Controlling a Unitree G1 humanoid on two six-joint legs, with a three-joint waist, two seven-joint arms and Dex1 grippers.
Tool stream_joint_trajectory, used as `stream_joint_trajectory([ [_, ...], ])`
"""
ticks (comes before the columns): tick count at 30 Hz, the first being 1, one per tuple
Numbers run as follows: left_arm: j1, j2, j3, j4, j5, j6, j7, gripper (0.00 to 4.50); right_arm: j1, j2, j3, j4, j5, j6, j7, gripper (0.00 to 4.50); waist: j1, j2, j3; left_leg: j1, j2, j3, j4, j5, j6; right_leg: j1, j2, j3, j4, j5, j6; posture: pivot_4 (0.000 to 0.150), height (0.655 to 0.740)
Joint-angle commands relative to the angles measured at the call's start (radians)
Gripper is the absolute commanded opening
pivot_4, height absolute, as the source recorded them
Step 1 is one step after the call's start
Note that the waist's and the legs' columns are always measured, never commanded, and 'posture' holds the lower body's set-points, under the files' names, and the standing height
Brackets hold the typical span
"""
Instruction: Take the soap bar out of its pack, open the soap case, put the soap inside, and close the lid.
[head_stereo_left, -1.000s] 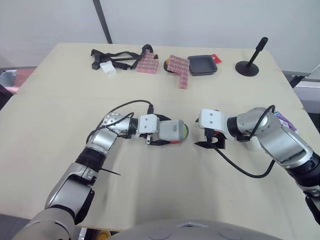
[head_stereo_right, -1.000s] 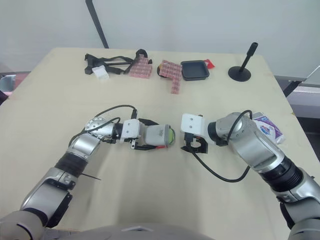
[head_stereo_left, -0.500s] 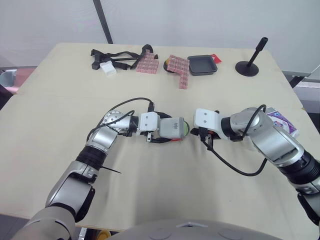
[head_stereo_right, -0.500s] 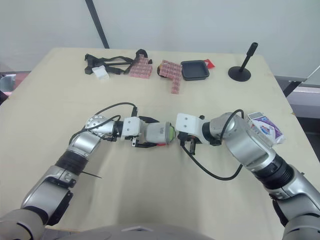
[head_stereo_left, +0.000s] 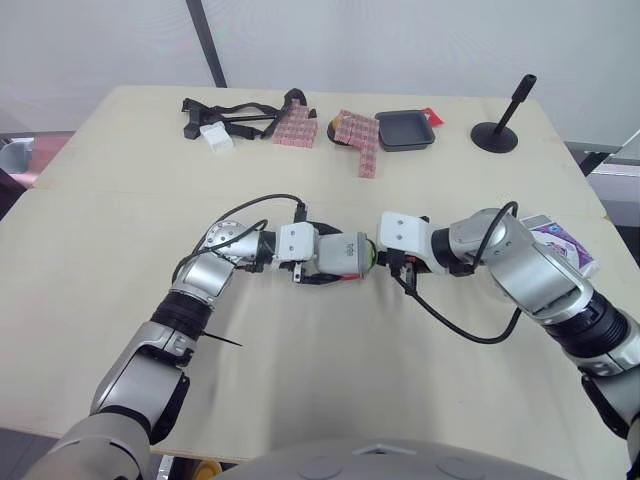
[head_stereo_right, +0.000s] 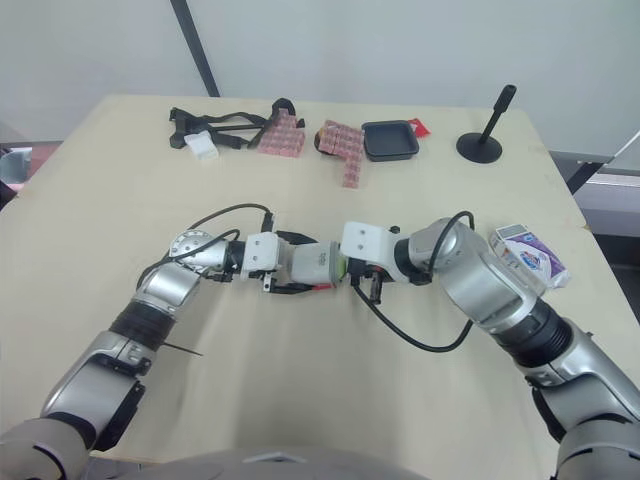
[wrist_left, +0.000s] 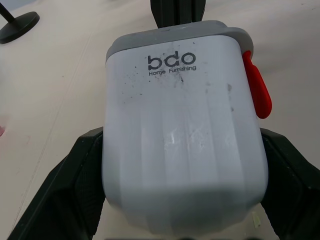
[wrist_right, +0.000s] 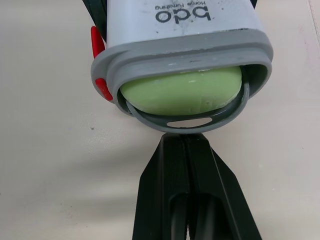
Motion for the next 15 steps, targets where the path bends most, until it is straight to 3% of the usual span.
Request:
stream_joint_trajectory([
  [1,-0.002,-0.001,0.016,-0.026,-0.022,-0.009,0.006,3.49,-0.012,0.000,-0.011,-0.047,0.003,-0.007,-0.006,0.03,0.000,0.000,0.000,0.000,0.000,0.000,0.000,0.000,0.000,0.000,0.000,0.000,0.000,0.000,0.000,0.150,0.7400],
  [5,-0.005,-0.006,0.034,-0.035,-0.042,0.005,0.015,3.49,0.030,-0.015,-0.009,-0.007,-0.020,-0.039,-0.029,0.03,0.001,0.000,0.000,0.000,0.000,0.000,0.000,0.000,0.000,0.000,0.000,0.000,0.000,0.000,0.000,0.150,0.7400],
  [8,-0.002,0.001,0.043,-0.055,-0.057,0.018,0.013,3.49,0.077,-0.031,-0.049,0.031,-0.025,-0.055,-0.058,0.81,0.004,0.000,0.000,0.000,0.000,0.000,0.000,0.000,0.000,0.000,0.000,0.000,0.000,0.000,0.000,0.150,0.7400],
  [15,0.018,0.028,0.072,-0.064,-0.087,0.039,0.007,3.49,0.179,-0.081,-0.170,0.020,0.028,-0.040,-0.071,3.11,0.003,0.000,0.000,-0.001,0.000,0.000,0.000,0.000,0.000,0.000,0.000,0.000,-0.001,0.000,0.000,0.150,0.7400],
])
